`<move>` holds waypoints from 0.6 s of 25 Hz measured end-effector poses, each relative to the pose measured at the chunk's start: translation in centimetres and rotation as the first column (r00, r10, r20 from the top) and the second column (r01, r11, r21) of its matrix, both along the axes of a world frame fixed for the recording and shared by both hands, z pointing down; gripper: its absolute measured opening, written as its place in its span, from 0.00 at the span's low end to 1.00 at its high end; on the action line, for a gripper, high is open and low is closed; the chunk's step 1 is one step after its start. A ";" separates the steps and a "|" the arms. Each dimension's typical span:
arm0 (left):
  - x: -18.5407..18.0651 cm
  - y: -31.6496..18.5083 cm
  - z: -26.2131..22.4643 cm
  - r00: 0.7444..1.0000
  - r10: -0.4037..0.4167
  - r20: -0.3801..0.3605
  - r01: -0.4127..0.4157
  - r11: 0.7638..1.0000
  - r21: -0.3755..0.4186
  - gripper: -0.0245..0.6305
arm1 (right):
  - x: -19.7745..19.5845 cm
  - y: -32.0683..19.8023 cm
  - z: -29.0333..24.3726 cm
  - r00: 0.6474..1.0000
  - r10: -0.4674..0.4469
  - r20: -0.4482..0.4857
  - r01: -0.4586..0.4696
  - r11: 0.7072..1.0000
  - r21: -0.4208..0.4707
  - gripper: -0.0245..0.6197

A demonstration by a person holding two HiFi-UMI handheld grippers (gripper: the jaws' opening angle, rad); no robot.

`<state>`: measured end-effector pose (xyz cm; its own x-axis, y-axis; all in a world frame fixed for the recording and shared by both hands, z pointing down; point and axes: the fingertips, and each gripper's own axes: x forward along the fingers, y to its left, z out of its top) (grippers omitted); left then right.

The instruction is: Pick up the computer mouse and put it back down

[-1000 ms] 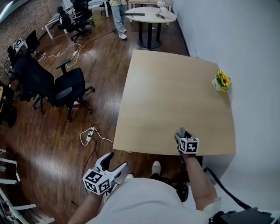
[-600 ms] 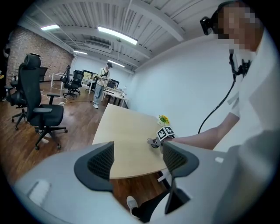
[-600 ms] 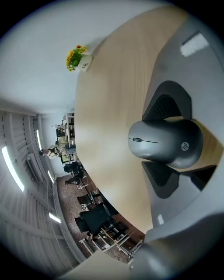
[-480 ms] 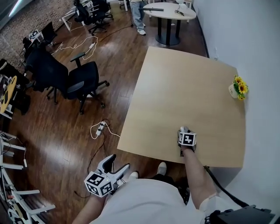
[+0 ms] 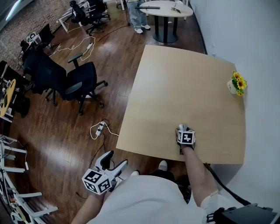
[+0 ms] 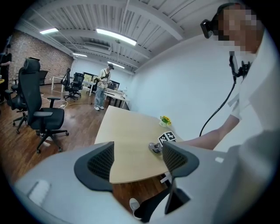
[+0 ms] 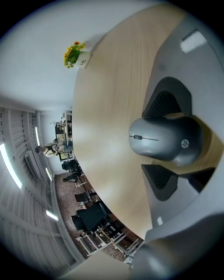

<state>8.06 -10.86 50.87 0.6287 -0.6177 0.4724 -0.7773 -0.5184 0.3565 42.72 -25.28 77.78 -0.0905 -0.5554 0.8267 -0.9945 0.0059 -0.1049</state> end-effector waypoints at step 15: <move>-5.1 2.8 -0.6 0.987 0.153 -0.055 -0.151 0.988 0.037 0.53 | -6.1 9.7 -12.9 0.999 0.034 0.035 -0.040 0.983 0.182 0.67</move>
